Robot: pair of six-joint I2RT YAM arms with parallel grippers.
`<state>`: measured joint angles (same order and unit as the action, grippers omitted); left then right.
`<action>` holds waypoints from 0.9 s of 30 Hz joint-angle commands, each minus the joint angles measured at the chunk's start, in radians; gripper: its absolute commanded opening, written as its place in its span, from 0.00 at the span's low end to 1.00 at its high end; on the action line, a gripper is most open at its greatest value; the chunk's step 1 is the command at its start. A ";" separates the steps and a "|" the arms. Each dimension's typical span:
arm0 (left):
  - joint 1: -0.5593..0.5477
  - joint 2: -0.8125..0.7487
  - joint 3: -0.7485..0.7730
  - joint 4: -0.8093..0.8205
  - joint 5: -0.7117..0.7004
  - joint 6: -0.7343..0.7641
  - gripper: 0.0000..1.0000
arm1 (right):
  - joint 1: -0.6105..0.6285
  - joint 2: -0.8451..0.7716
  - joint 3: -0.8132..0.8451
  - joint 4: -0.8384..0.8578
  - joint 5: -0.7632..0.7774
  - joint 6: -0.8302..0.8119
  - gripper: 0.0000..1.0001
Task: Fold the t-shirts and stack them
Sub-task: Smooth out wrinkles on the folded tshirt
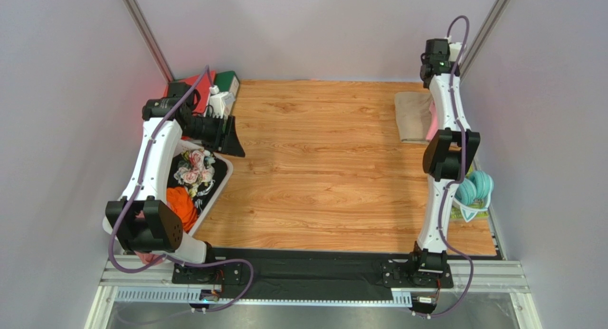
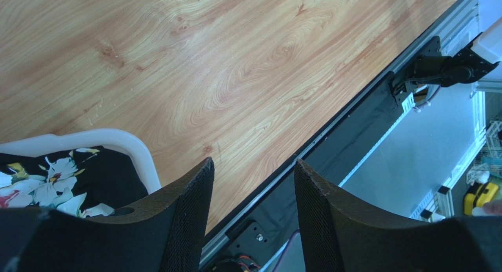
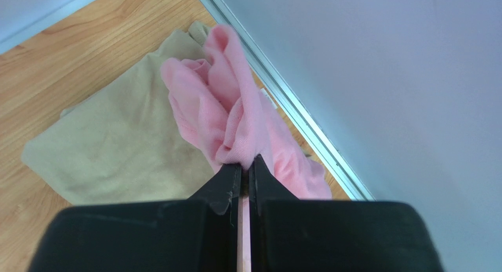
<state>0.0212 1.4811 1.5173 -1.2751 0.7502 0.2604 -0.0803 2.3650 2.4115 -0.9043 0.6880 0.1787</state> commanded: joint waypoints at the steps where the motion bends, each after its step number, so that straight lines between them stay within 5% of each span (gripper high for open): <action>1: -0.001 -0.033 -0.002 0.008 0.024 0.019 0.60 | 0.011 -0.013 0.043 -0.005 -0.099 0.054 0.00; 12: -0.003 -0.013 0.009 0.016 0.032 0.008 0.60 | 0.037 0.148 0.143 0.031 -0.479 0.051 0.00; 27: -0.007 0.005 -0.020 0.037 0.052 -0.010 0.60 | 0.016 0.116 0.141 0.132 -0.710 0.145 0.00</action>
<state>0.0204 1.4868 1.5066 -1.2564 0.7765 0.2481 -0.0513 2.5546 2.5137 -0.8810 0.1112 0.2520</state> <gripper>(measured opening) 0.601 0.015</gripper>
